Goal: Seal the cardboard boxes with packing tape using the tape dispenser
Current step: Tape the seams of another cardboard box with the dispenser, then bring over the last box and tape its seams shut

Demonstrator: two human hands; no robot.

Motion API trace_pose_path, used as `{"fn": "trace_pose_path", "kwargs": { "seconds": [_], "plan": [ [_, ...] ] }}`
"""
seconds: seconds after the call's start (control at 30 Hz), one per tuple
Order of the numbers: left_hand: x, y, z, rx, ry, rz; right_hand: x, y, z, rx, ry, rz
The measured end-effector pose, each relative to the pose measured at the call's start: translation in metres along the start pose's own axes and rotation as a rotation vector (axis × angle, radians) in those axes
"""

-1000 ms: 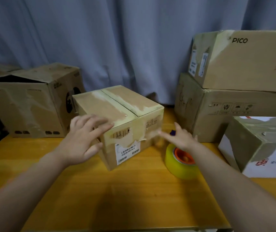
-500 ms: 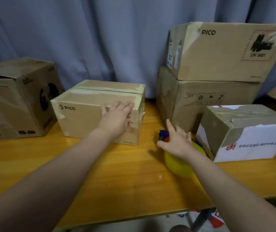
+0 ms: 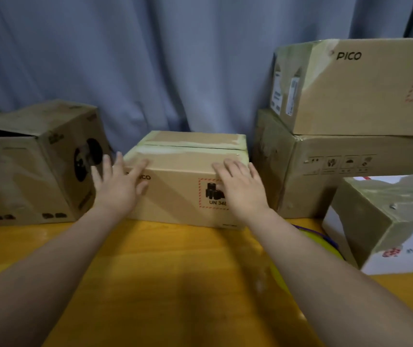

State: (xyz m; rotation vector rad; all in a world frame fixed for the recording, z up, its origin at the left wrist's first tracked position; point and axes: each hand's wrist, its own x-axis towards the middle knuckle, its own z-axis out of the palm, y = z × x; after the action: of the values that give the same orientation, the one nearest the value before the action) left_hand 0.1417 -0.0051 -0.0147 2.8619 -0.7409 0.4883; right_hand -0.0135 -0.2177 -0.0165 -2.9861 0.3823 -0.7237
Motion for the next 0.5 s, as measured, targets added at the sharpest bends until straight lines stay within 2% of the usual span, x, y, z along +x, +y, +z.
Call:
{"fn": "trace_pose_path", "kwargs": {
  "seconds": [0.13,0.33,0.4,0.5],
  "plan": [
    [0.012,0.006,0.008,-0.237,0.049,0.002,0.017,0.023,0.007,-0.04,0.15,0.081],
    [0.013,0.052,0.016,-0.263,0.118,0.018,0.04,0.041,0.014,-0.063,0.208,0.292],
    [0.013,0.058,0.011,-0.269,0.043,0.027,0.037,0.043,0.015,-0.071,0.145,0.306],
    [0.015,0.058,-0.011,-0.26,-0.144,0.049,0.038,0.036,-0.003,-0.074,-0.112,0.334]
  ]
}}
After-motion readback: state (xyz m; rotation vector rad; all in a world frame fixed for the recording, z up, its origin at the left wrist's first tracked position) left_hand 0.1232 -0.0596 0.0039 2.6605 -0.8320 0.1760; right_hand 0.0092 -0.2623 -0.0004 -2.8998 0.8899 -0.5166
